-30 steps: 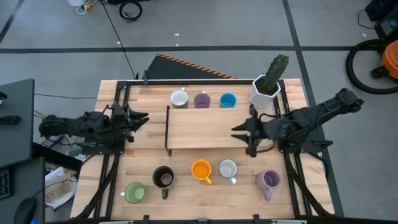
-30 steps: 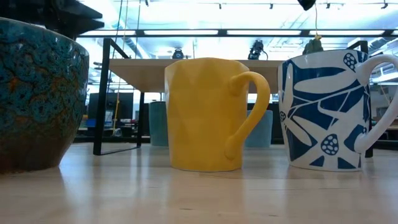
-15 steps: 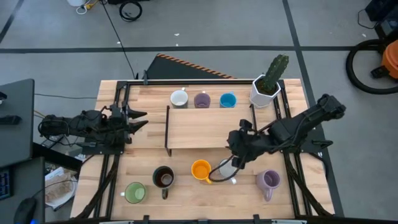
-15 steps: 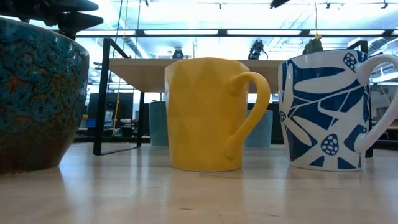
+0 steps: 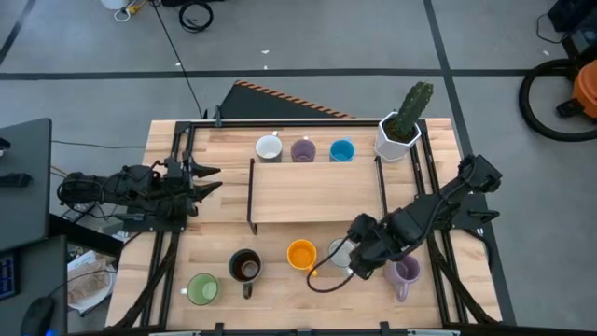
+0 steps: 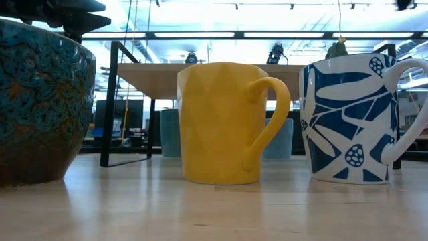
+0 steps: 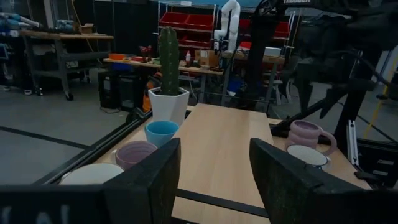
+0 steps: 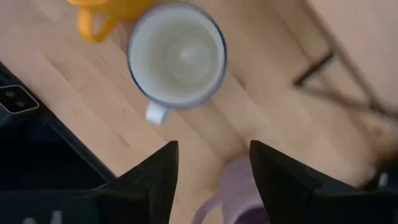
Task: Place coffee mugs
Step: Put the purple cup on the shelf
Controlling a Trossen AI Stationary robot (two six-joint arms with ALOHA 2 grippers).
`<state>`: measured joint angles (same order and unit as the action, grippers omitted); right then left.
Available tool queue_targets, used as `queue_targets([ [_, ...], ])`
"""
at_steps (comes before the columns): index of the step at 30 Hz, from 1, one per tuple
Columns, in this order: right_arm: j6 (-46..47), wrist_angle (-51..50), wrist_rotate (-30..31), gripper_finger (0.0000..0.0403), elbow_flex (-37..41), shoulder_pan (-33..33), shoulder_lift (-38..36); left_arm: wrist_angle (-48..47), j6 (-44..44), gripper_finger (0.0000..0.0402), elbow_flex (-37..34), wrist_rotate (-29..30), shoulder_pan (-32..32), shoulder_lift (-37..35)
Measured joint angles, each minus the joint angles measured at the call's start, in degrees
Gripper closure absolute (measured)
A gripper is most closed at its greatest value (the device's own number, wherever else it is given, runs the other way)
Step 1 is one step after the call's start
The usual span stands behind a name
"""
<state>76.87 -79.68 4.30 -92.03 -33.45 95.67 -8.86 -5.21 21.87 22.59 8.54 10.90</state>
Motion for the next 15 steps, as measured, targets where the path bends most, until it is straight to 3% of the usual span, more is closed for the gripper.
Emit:
queue_targets([
  [9, 25.04, -6.58, -5.76, 0.0213, 0.50, -7.92, -0.12, -0.02, -1.51, 0.0205, 0.00, -4.06, 0.00, -0.02],
  [15, 36.18, -2.81, -13.08, 0.0217, 5.85, -11.73, -0.17, -0.04, -1.57, 0.0205, 0.00, -4.46, 0.00, -0.01],
])
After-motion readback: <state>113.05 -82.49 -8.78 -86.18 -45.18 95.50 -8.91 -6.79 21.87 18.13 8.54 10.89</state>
